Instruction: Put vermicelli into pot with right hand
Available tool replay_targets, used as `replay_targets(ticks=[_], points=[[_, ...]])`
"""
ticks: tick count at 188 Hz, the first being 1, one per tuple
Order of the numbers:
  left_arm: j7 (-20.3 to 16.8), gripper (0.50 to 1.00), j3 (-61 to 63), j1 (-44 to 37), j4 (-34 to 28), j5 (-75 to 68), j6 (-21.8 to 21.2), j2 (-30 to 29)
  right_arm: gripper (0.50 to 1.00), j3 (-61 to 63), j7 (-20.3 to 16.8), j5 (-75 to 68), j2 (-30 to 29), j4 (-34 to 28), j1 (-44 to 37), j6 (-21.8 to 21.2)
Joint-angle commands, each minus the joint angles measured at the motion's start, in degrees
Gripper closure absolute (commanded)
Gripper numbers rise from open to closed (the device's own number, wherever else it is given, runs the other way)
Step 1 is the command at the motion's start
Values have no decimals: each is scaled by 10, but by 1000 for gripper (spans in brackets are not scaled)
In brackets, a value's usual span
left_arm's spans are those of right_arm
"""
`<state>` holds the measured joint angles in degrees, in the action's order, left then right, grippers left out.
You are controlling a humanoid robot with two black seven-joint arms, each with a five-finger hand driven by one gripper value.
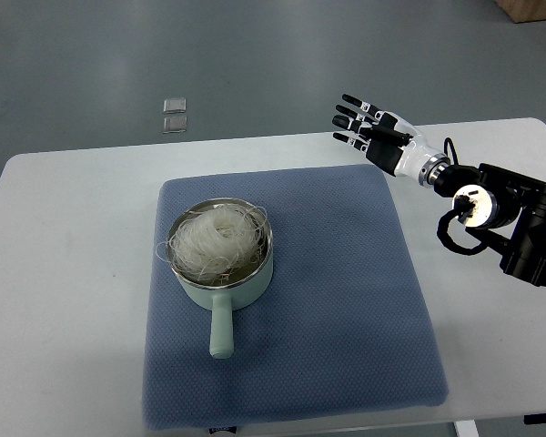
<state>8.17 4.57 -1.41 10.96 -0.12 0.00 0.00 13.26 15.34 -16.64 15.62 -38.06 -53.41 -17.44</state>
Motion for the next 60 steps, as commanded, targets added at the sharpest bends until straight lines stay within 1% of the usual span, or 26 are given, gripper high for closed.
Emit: replay_targets(ticks=[1, 60], points=[[0, 500, 0, 0, 0, 0, 0, 0, 576, 22, 0, 6, -1, 2, 11, -1], [0, 500, 0, 0, -1, -1, 0, 0, 574, 24, 0, 6, 2, 3, 31, -8]])
